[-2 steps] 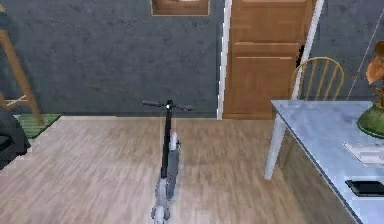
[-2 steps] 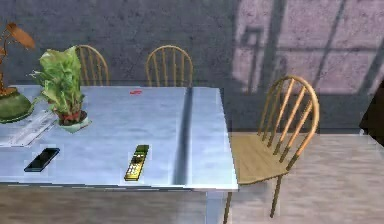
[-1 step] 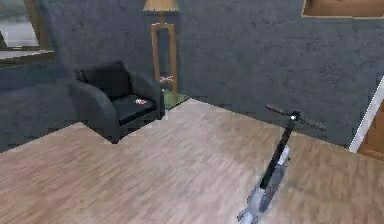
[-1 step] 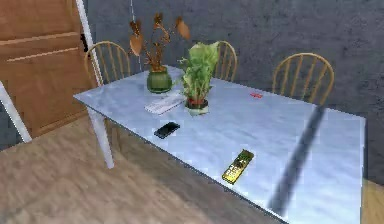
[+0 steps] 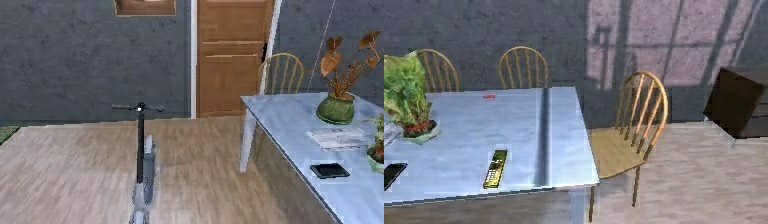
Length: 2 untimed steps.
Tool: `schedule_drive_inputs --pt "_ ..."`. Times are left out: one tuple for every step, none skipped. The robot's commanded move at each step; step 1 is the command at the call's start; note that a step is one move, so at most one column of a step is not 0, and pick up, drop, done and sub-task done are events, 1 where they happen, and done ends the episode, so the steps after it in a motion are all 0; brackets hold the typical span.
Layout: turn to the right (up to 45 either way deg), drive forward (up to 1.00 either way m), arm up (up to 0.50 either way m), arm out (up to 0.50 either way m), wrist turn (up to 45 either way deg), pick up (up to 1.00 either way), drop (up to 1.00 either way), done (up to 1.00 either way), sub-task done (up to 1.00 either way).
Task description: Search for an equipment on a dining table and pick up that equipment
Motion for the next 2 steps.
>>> schedule_drive_inputs --pt "45.0 0.0 0.0 0.0 0.0 0.0 0.0 0.0 0.0" --pt "45.0 0.0 0.0 0.0 0.0 0.0 0.0 0.0 0.0"
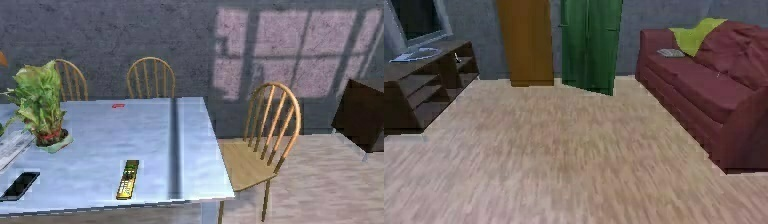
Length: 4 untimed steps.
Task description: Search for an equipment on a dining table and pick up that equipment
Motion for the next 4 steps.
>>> schedule_drive_inputs --pt "21.0 0.0 0.0 0.0 0.0 0.0 0.0 0.0 0.0" --pt "0.0 0.3 0.0 0.0 0.0 0.0 0.0 0.0 0.0" --pt "-45.0 0.0 0.0 0.0 0.0 0.0 0.0 0.0 0.0" --pt "-45.0 0.0 0.0 0.0 0.0 0.0 0.0 0.0 0.0"
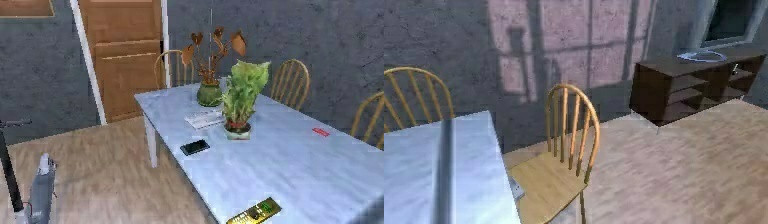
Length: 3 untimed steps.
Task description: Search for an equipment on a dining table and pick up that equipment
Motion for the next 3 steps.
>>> schedule_drive_inputs --pt "-45.0 0.0 0.0 0.0 0.0 0.0 0.0 0.0 0.0" --pt "-39.0 0.0 0.0 0.0 0.0 0.0 0.0 0.0 0.0" --pt "0.0 0.0 0.5 0.0 0.0 0.0 0.0 0.0 0.0"
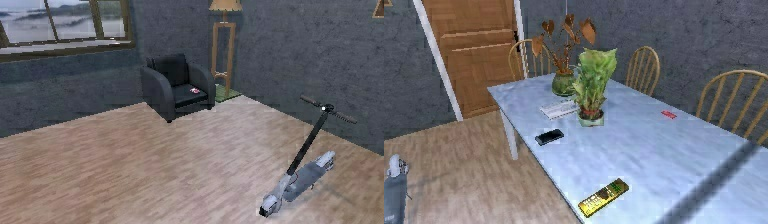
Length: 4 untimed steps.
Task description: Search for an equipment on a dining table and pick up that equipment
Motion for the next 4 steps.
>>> schedule_drive_inputs --pt "0.0 0.0 0.36 0.0 0.0 0.0 0.0 0.0 0.0" --pt "0.0 0.0 0.0 0.5 0.0 0.0 0.0 0.0 0.0" --pt "0.0 0.0 0.0 0.0 45.0 0.0 0.0 0.0 0.0" --pt "0.0 0.0 0.0 0.0 45.0 0.0 0.0 0.0 0.0"
